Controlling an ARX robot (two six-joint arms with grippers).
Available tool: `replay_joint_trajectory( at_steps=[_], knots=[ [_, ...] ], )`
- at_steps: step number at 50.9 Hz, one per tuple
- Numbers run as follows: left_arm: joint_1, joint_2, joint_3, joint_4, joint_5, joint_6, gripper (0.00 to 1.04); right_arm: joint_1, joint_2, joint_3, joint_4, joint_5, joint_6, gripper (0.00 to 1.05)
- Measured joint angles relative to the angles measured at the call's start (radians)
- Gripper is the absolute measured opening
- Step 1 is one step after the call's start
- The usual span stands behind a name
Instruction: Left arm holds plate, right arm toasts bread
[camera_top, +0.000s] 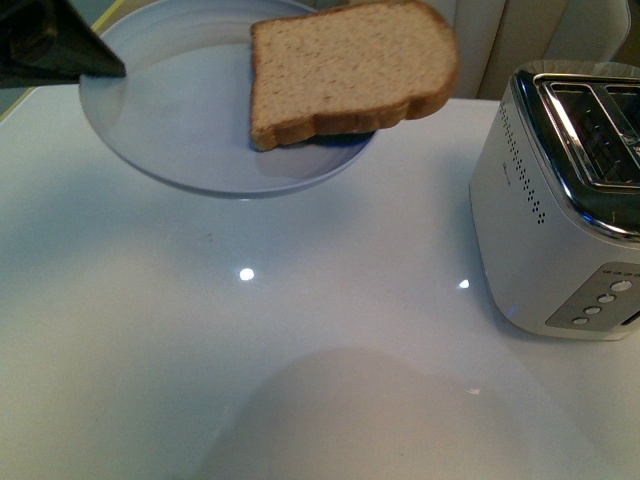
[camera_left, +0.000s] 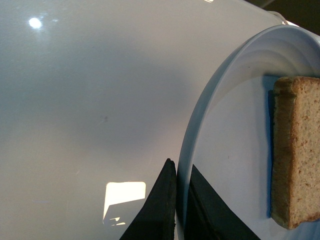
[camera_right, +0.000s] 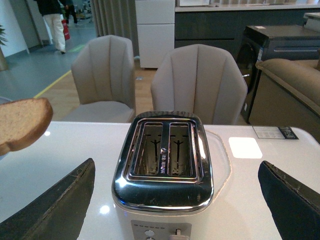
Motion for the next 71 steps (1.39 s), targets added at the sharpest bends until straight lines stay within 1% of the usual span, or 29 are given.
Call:
replay_joint_trajectory(
  at_steps=[5, 8, 10, 11, 12, 13, 14, 16, 20, 26, 31, 35, 41, 51, 61, 71],
  knots=[
    [-0.061, 0.0, 0.06, -0.036, -0.01, -0.028, 0.03, 0.0, 0.0, 0.0, 0.0, 0.0, 0.0, 0.96],
    [-0.078, 0.0, 0.077, -0.044, -0.01, -0.04, 0.03, 0.0, 0.0, 0.0, 0.0, -0.001, 0.0, 0.96],
    [-0.087, 0.0, 0.085, -0.047, -0.01, -0.047, 0.03, -0.009, 0.027, 0.018, -0.056, -0.041, 0.019, 0.96],
    [-0.095, 0.0, 0.092, -0.05, -0.01, -0.055, 0.03, -0.016, 0.079, 0.058, -0.165, -0.089, 0.057, 0.96],
    [-0.101, 0.0, 0.096, -0.051, -0.01, -0.061, 0.03, -0.018, 0.129, 0.089, -0.238, -0.108, 0.093, 0.96],
    [-0.107, 0.0, 0.099, -0.053, -0.011, -0.066, 0.03, -0.015, 0.206, 0.127, -0.331, -0.116, 0.126, 0.96],
    [-0.113, 0.0, 0.102, -0.056, -0.011, -0.069, 0.03, -0.007, 0.249, 0.145, -0.378, -0.114, 0.153, 0.96],
    [-0.13, 0.0, 0.108, -0.06, -0.009, -0.079, 0.03, 0.013, 0.312, 0.159, -0.431, -0.094, 0.182, 0.96],
    [-0.143, 0.0, 0.108, -0.065, -0.01, -0.084, 0.03, 0.051, 0.366, 0.162, -0.428, -0.064, 0.211, 0.96],
    [-0.16, -0.001, 0.108, -0.072, -0.013, -0.09, 0.03, 0.128, 0.456, 0.18, -0.348, -0.026, 0.25, 0.96],
    [-0.175, -0.002, 0.108, -0.081, -0.015, -0.092, 0.03, 0.172, 0.561, 0.217, -0.242, -0.027, 0.291, 0.96],
    [-0.186, -0.002, 0.105, -0.083, -0.014, -0.094, 0.03, 0.186, 0.668, 0.259, -0.141, -0.055, 0.332, 0.96],
    [-0.192, -0.005, 0.097, -0.085, -0.016, -0.094, 0.03, 0.184, 0.876, 0.341, 0.026, -0.112, 0.416, 0.96],
    [-0.195, -0.011, 0.097, -0.088, -0.016, -0.098, 0.03, 0.165, 1.094, 0.436, 0.186, -0.174, 0.519, 0.96],
    [-0.203, -0.011, 0.097, -0.088, -0.013, -0.107, 0.03, 0.13, 1.264, 0.514, 0.294, -0.246, 0.638, 0.96],
    [-0.211, -0.011, 0.096, -0.088, -0.008, -0.116, 0.03, 0.126, 1.336, 0.559, 0.323, -0.268, 0.7, 0.96]
  ],
)
